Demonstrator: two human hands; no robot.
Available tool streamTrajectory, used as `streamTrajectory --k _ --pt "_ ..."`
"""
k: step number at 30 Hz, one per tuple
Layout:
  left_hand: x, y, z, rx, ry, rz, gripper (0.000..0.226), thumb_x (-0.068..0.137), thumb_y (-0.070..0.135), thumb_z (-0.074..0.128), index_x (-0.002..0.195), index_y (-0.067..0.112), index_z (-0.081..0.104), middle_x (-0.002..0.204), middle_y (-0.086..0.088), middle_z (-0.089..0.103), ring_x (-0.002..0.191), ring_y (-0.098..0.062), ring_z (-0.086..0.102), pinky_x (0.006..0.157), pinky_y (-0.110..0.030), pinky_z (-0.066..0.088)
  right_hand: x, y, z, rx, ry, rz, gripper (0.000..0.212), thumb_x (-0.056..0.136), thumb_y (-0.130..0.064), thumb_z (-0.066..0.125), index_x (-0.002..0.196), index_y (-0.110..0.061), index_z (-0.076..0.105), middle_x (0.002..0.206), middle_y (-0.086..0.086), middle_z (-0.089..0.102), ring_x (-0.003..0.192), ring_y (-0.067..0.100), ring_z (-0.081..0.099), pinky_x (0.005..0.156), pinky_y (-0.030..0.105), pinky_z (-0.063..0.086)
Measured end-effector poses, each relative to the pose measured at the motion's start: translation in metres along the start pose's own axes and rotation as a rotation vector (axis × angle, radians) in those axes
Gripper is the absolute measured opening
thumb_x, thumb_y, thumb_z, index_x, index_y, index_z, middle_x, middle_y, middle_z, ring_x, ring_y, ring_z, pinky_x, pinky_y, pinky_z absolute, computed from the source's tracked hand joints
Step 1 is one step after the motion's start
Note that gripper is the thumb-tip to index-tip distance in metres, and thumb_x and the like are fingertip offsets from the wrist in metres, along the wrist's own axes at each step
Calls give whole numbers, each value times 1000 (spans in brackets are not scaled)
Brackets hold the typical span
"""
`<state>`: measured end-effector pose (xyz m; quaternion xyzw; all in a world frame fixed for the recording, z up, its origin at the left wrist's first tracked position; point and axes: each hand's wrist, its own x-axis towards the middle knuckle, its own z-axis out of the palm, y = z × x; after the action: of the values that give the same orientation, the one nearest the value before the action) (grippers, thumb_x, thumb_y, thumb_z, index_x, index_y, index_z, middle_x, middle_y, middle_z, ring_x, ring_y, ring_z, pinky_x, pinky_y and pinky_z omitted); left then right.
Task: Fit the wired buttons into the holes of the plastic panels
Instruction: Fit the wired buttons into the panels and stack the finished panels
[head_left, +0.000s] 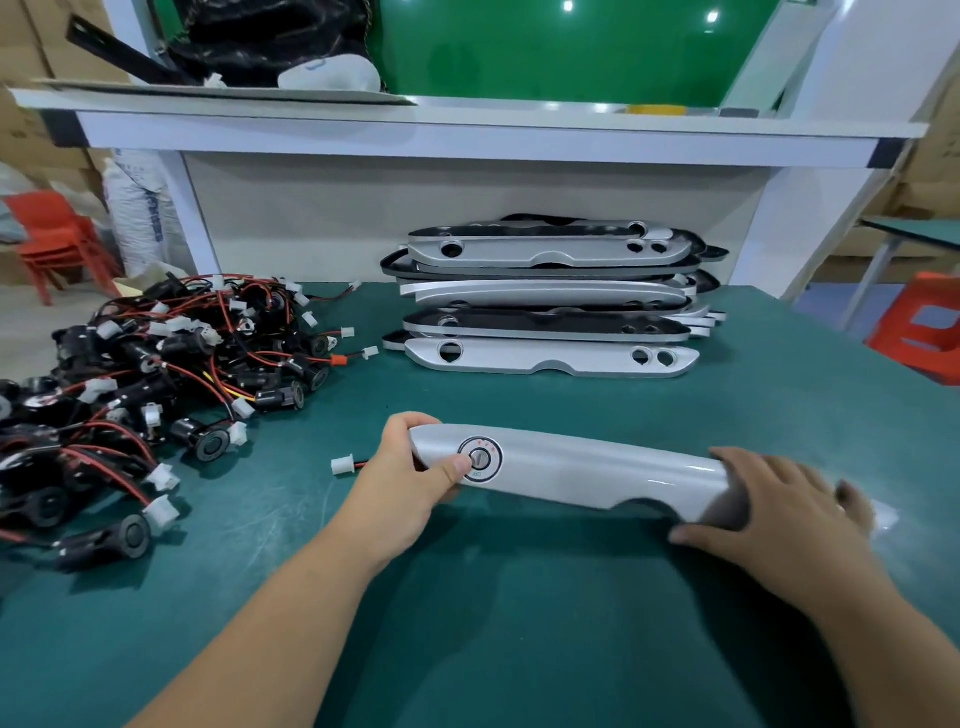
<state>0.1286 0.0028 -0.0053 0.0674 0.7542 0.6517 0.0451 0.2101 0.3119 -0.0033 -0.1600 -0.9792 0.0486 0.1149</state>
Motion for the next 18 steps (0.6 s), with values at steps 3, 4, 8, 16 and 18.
streamTrajectory --k 3,4,8,16,18 --pt "-1 -2 1 21 -2 5 34 84 18 71 103 33 46 94 -3 63 77 -10 65 92 -44 52 -4 40 -1 26 15 91 94 40 -92 38 123 -46 45 128 -11 50 125 19 36 103 53 24" --pt "-1 -2 2 51 -6 6 39 82 19 74 103 35 45 94 -3 63 79 -12 62 89 -41 53 -5 49 -1 67 26 116 94 39 -90 43 121 -44 48 126 -8 52 124 22 37 101 53 28" --pt "-2 -2 9 144 73 18 49 76 23 79 105 35 42 86 2 59 72 -11 54 62 -19 44 -5 60 4 182 79 88 97 34 -85 52 114 -30 57 113 0 57 114 29 40 94 43 36" --pt "-3 -3 7 153 106 -17 49 76 23 79 107 32 42 87 -2 59 70 -18 55 66 -28 45 -8 53 0 241 128 40 90 38 -79 60 111 -27 60 109 1 58 110 26 39 91 40 37" --pt "-8 -3 4 114 66 -20 45 78 20 78 103 34 43 91 -5 60 68 -17 55 71 -33 49 -11 50 -4 245 166 30 87 43 -71 71 115 -23 60 111 3 59 110 27 39 94 40 36"
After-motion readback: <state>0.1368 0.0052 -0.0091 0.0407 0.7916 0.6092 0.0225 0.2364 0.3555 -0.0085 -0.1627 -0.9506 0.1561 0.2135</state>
